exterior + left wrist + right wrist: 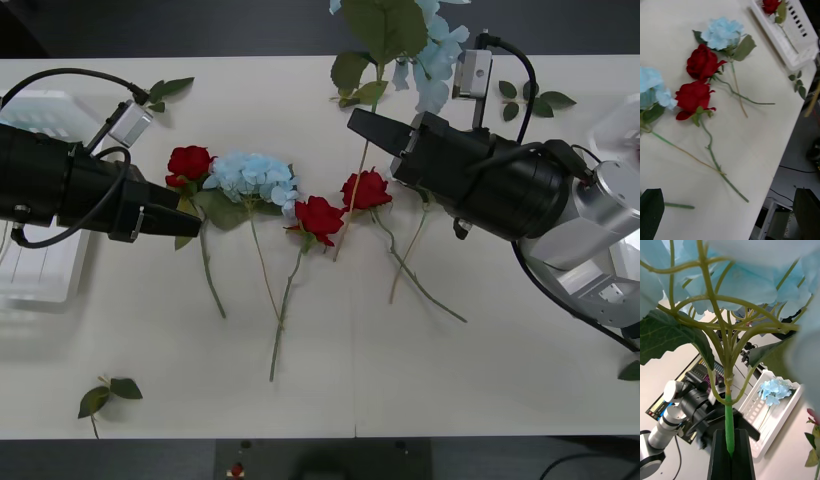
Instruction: Put the red flowers into the right box and the blue flowers into the left box
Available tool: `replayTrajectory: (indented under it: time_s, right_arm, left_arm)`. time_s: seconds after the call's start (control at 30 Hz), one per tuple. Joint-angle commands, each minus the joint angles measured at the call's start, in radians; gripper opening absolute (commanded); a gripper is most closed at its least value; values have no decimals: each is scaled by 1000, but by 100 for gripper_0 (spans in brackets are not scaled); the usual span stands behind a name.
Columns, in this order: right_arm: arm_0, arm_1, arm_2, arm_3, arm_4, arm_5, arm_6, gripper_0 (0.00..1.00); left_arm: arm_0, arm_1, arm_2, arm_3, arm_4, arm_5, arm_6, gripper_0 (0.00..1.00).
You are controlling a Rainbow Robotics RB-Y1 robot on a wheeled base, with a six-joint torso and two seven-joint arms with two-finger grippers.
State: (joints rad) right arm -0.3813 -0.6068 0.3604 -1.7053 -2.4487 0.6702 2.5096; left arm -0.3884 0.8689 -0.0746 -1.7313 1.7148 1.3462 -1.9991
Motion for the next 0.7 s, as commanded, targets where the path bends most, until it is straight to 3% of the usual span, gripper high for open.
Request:
replayTrajectory:
  time_s: [0.03,0.23,0.7]
  right_arm:
    - [-57,42,37,-33,13,-34,6,0]
    - [-99,87,104,-33,13,-113,8,0]
    - [-128,96,134,-22,13,-104,3,0]
  left_arm:
    - [-6,-11,1,-11,83,28,-113,100]
    - [-9,-70,-1,-11,157,36,-214,100]
    - [-44,-179,-33,-11,170,31,-225,100]
